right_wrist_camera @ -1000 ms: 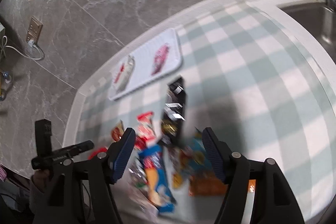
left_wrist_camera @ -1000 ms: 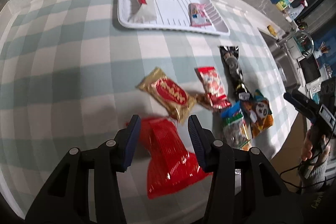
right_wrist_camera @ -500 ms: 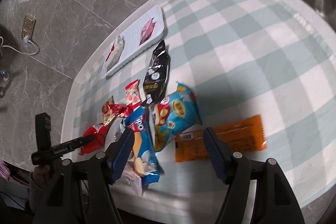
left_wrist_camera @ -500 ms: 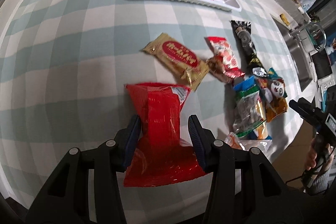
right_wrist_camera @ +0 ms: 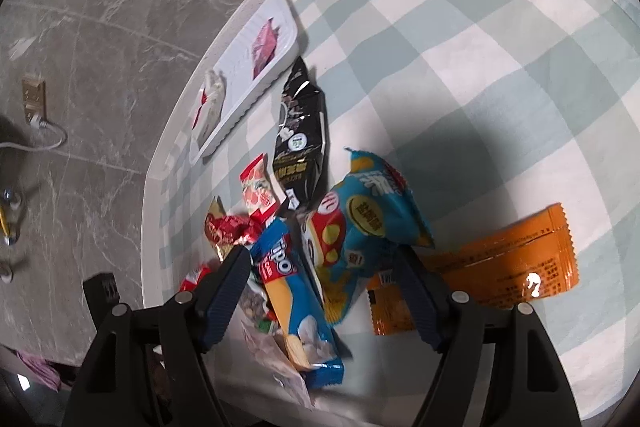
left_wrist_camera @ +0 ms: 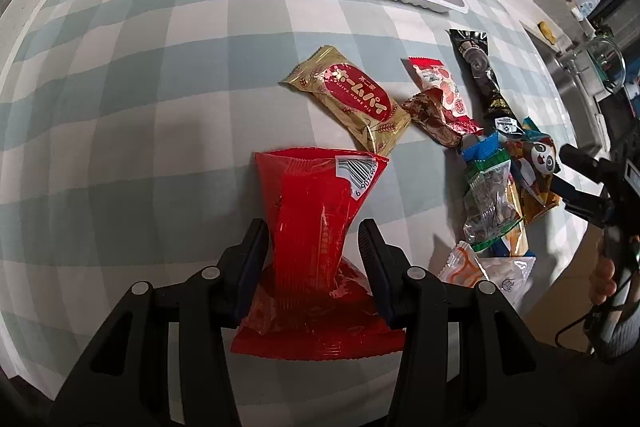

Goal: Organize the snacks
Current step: 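Grasp the red bag with left tool while right tool grasps blue chip bag, then carry the red bag and blue chip bag with both tools over the tray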

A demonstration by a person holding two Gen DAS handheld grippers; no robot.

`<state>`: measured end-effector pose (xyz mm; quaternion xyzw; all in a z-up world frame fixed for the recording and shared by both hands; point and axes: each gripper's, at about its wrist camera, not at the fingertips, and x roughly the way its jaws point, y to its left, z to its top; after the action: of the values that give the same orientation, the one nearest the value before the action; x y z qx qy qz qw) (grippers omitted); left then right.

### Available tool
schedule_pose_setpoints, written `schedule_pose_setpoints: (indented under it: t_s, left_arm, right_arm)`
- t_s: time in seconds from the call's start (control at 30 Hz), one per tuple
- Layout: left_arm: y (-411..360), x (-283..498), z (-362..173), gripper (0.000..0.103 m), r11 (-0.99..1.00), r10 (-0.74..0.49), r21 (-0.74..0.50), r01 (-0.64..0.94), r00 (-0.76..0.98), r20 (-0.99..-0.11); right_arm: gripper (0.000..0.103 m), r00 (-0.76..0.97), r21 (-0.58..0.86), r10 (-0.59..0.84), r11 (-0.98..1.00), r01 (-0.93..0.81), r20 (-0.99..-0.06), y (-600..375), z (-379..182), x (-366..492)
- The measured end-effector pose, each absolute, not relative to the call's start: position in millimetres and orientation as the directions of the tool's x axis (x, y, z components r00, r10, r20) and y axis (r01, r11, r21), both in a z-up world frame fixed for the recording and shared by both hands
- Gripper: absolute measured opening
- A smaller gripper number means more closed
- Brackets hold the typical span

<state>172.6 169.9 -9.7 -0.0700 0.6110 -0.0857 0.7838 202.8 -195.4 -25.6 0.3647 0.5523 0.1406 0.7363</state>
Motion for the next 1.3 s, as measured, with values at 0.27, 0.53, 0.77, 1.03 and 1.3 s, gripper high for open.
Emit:
schedule_pose_setpoints:
  t_s: [0.27,0.53,0.77,1.03,1.3]
  left_arm:
    - [163,176,-17,0.045,0.977,-0.212,-0.201,0.074,0.231,-0.949]
    - [154,178,-26,0.044,0.972,-0.222,-0.197,0.125,0.240,-0.945]
    - [155,177,-26,0.030,0.958,-0.279,-0.250,0.139,0.267,-0.922]
    - [168,177,-17,0.029,0.930,-0.367,-0.351,0.108,0.292,-0.883]
    - [183,182,6,0.029,0.895,-0.438,-0.438,0.079,0.330,-0.836]
  right_arm:
    - [0.072,0.334,0.695,0.610,0.641,0.326,-0.719,-203,-46,209]
    - [0.050,0.338,0.665,0.576,0.682,0.303,-0.744,-205,-46,213]
    - [0.034,0.366,0.735,0.639,0.616,0.283,-0.677,-216,-45,210]
    - [0.033,0.405,0.778,0.666,0.562,0.281,-0.627,-232,-34,197]
    - [0.033,0.436,0.803,0.677,0.540,0.253,-0.593,-237,-15,199]
